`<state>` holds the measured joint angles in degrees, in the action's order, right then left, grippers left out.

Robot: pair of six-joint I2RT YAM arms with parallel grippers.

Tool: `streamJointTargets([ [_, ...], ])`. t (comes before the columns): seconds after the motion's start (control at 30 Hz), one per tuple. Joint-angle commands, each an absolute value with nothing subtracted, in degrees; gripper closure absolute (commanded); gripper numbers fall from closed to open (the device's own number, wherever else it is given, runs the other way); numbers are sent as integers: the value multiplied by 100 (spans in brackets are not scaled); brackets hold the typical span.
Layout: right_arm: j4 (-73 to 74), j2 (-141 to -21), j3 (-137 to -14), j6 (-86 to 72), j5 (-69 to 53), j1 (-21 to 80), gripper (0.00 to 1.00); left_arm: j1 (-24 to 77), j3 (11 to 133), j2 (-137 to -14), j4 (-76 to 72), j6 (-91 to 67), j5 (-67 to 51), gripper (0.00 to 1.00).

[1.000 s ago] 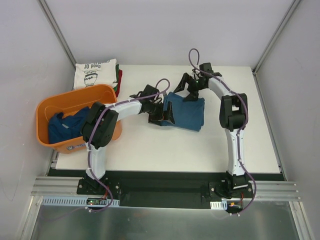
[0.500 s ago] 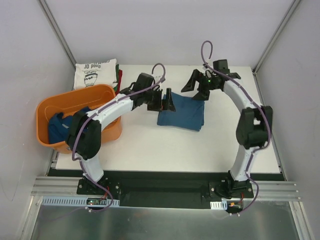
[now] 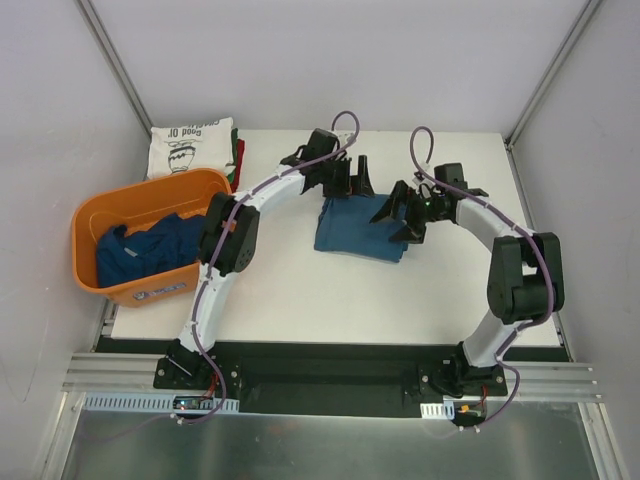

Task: Fold and stack the t-shirts
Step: Fold the tshirt

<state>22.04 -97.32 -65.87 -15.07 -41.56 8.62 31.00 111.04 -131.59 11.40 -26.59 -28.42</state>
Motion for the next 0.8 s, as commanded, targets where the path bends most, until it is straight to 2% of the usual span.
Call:
streamJointTargets([
  [0.0, 1679, -10062, -6688, -1573, -4430, 774, 3, 2988, 11646, -13578, 1204, -2724, -2586, 1],
  [0.17, 1626, -10318, -6382, -1626, -4237, 571, 3, 2707, 11514, -13798, 1292, -2935, -2320, 1],
  [0.47, 1600, -10696, -6205, -1547, -4060, 448, 3, 2593, 11426, -13905, 1354, -2997, -2582, 1],
  [0.63, 2100, -10223, -6819, -1222, -3701, 492, 3, 2593, 11356, -13282, 1362, -2743, -2689, 1],
  [0.77, 2872, -9844, -7198, -845, -3052, 536, 3, 2593, 10917, -12255, 1371, -2471, -2567, 1],
])
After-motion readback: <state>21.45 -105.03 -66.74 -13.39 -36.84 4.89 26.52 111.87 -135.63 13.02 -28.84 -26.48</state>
